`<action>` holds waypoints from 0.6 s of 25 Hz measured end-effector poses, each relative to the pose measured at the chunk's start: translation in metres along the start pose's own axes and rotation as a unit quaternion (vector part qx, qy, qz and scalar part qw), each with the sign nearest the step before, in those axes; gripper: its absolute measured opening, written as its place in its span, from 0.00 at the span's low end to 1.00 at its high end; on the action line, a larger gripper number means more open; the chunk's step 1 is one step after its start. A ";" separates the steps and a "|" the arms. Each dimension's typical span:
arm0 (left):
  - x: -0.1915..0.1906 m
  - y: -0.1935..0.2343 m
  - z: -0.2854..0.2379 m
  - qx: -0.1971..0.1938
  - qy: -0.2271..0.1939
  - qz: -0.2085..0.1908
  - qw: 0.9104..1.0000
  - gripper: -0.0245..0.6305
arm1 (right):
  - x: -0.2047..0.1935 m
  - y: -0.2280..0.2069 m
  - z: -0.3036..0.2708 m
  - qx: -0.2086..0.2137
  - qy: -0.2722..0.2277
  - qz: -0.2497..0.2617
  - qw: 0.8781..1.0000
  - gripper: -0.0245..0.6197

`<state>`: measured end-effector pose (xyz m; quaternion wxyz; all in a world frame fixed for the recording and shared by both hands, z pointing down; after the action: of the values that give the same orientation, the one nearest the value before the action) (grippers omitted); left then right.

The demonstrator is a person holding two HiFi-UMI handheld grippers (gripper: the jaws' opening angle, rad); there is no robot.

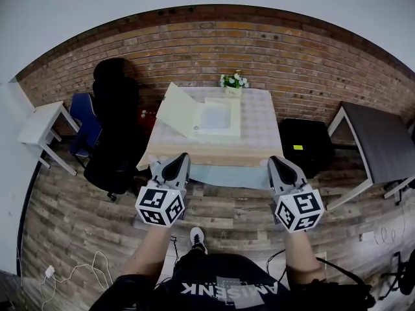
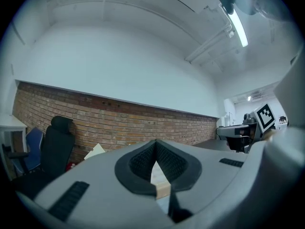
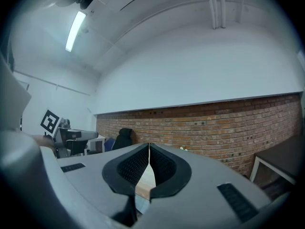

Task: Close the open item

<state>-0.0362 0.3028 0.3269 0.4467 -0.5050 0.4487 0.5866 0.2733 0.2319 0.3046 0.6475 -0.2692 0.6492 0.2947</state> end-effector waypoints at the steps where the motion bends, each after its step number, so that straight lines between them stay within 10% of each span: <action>1: 0.000 0.006 -0.005 -0.001 0.000 0.000 1.000 0.05 | 0.000 0.000 -0.008 -0.001 0.002 0.000 1.000 0.10; 15: -0.012 0.097 -0.069 -0.006 0.009 0.012 1.000 0.05 | -0.011 0.002 -0.114 -0.014 0.027 0.000 1.000 0.10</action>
<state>-0.1167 0.2153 0.3402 0.4322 -0.5073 0.4553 0.5904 0.1941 0.1494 0.3140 0.6260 -0.2857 0.6622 0.2966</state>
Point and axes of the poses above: the fingertips, and each gripper's own axes: z backward along the fingers, y to its left, x out of its top, the point moved 9 cm from there along z, backward along the fingers, and after that the axes turned 4 degrees about -y, right-handed, at the moved point
